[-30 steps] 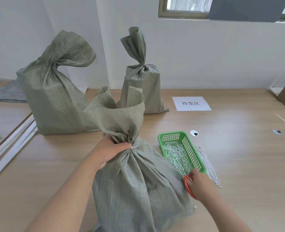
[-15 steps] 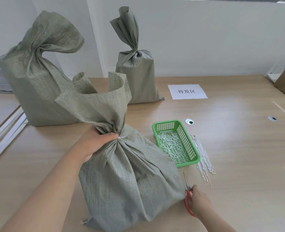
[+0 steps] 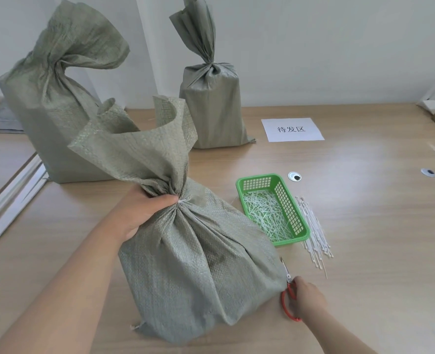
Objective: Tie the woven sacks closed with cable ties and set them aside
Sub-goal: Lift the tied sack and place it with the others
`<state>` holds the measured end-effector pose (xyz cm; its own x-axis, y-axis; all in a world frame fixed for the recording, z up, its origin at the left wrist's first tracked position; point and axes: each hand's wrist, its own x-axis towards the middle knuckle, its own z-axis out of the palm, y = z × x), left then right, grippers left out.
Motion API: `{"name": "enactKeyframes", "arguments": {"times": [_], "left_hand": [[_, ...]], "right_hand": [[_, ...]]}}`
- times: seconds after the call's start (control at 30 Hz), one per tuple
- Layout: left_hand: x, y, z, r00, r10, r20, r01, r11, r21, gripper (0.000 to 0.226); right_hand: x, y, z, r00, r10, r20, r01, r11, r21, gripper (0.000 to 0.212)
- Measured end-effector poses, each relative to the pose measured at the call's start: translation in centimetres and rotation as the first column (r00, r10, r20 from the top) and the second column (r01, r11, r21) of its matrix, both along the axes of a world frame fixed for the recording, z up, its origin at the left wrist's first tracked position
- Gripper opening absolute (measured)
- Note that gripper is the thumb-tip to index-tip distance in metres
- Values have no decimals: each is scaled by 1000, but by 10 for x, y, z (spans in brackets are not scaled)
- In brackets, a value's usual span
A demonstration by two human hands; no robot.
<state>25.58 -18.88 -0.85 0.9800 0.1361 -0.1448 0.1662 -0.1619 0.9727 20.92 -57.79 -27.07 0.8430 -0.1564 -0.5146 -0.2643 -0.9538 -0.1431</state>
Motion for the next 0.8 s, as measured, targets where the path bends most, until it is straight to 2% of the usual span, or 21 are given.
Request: {"name": "enactKeyframes", "arguments": {"times": [0.1, 0.17, 0.2, 0.27, 0.37, 0.47, 0.57, 0.63, 0.73, 0.8], "left_hand": [[-1, 3, 2, 999, -33, -23, 34, 999, 42, 24], [0, 6, 4, 998, -51, -21, 53, 992, 117, 22], [-2, 5, 8, 998, -59, -19, 62, 984, 165, 21], [-4, 3, 14, 997, -83, 0, 79, 954, 290, 21], [-10, 6, 16, 996, -78, 52, 46, 892, 449, 22], [-21, 17, 4, 993, -56, 100, -4, 858, 514, 44], [-43, 24, -11, 985, 5, 170, -75, 910, 408, 47], [-60, 28, -27, 984, 56, 168, -101, 958, 269, 61], [-81, 35, -60, 994, 84, 75, -90, 993, 80, 100], [-91, 32, -79, 997, 76, 9, -75, 996, -57, 113]], "right_hand": [[12, 2, 22, 1000, 27, -14, -27, 1000, -10, 11], [26, 5, 43, 997, -5, 81, 4, 1000, 21, 29], [33, 10, 58, 986, -42, 163, 28, 996, 86, 35], [46, 26, 92, 933, -131, 336, 34, 960, 280, 34], [51, 59, 147, 846, -203, 493, -100, 848, 520, 28], [40, 84, 185, 860, -133, 492, -294, 659, 692, 42], [29, 95, 192, 898, 96, 430, -409, 544, 733, 75], [25, 98, 185, 906, 156, 393, -414, 513, 752, 93], [21, 101, 173, 912, 150, 383, -398, 551, 733, 107], [17, 104, 173, 914, 137, 382, -388, 571, 723, 111]]}}
